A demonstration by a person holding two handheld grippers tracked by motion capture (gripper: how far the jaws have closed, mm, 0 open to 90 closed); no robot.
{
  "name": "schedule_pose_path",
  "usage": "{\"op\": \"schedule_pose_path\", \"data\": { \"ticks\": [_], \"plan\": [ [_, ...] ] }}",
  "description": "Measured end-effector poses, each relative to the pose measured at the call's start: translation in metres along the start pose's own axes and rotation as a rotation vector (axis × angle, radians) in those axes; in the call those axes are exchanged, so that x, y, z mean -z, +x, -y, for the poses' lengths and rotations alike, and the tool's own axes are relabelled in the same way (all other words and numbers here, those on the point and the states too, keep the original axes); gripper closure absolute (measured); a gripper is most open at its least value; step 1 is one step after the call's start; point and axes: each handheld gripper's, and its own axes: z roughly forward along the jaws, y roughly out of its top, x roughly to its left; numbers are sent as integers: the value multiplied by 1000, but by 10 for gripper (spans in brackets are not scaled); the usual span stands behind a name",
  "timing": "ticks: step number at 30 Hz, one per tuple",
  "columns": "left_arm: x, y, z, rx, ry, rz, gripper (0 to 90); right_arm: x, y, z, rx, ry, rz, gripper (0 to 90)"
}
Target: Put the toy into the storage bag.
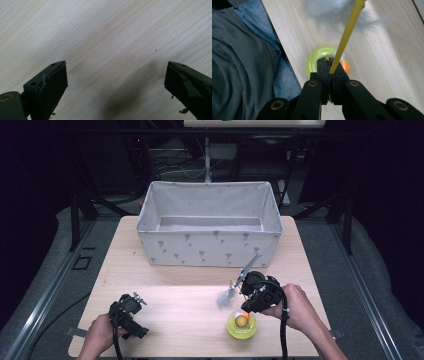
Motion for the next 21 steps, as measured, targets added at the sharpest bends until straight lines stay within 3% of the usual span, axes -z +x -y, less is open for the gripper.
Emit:
{"op": "schedule_pose_path", "data": {
  "ticks": [9, 21],
  "plan": [
    [0, 0, 0, 0, -1, 0, 50, 9, -8, -4, -6, -28, 6, 882],
    [0, 0, 0, 4, -2, 0, 50, 15, -33, -10, -43, -25, 25, 882]
  ]
}}
